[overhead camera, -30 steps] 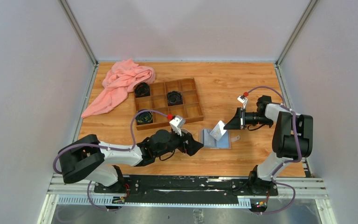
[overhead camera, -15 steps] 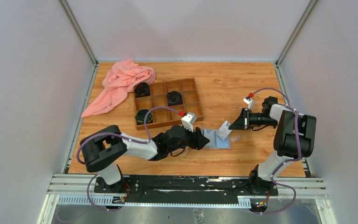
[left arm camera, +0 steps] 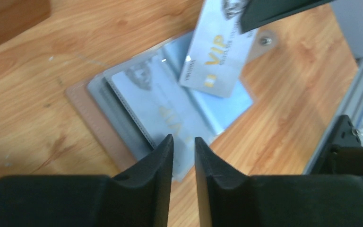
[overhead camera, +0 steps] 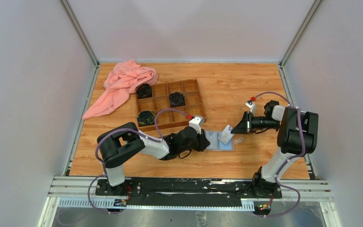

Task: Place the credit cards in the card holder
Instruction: Insert the credit card into the card holder.

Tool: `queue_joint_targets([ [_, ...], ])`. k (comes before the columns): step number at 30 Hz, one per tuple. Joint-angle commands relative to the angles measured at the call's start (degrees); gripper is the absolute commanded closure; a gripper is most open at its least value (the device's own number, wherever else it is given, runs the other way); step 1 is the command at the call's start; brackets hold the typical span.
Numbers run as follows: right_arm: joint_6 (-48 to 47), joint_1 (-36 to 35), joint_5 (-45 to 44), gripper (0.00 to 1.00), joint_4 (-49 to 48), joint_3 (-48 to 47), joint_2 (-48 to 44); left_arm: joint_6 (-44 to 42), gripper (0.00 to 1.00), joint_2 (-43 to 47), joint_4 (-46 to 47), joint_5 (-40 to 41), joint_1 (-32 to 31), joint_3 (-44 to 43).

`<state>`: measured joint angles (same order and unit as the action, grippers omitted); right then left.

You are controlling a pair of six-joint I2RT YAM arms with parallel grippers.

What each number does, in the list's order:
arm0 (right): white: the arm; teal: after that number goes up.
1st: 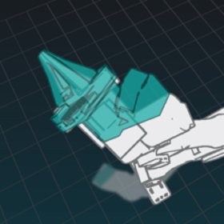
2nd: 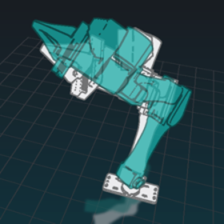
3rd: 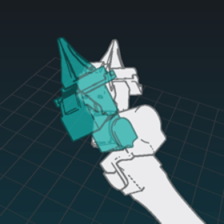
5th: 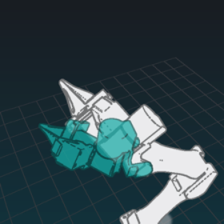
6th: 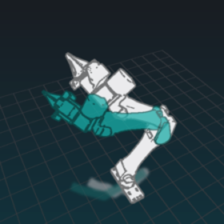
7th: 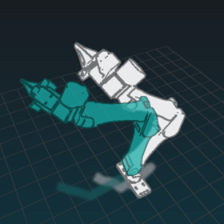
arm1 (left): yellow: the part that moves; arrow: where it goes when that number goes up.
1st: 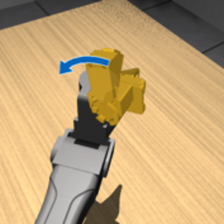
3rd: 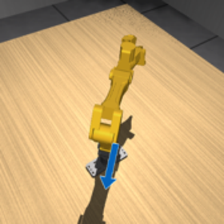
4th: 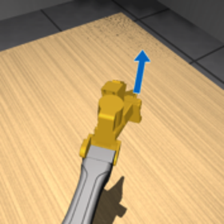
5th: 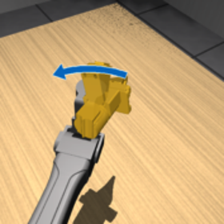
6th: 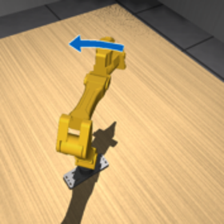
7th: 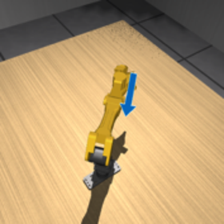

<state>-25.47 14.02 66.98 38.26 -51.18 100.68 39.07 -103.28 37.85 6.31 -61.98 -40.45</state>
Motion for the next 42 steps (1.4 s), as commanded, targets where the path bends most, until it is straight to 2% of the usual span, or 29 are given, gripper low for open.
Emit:
queue_joint_targets([
  [1,-1.8,0.5,2.2,1.00,2.5,-1.0,0.1,3.9,0.83,-0.4,-5.9,5.6,1.0,-0.1],
  [7,-2.2,0.2,2.6,1.00,3.0,-1.0,-0.3,5.4,0.86,-0.8,-6.1,5.1,1.7,0.5],
  [31,3.4,-4.1,-0.4,1.00,0.2,-2.4,5.2,4.5,0.84,-1.5,-6.1,1.2,1.9,-1.2],
  [42,1.7,-7.2,1.3,1.00,2.9,-4.2,10.9,4.3,0.82,-2.0,-6.0,0.2,1.9,-1.8],
])
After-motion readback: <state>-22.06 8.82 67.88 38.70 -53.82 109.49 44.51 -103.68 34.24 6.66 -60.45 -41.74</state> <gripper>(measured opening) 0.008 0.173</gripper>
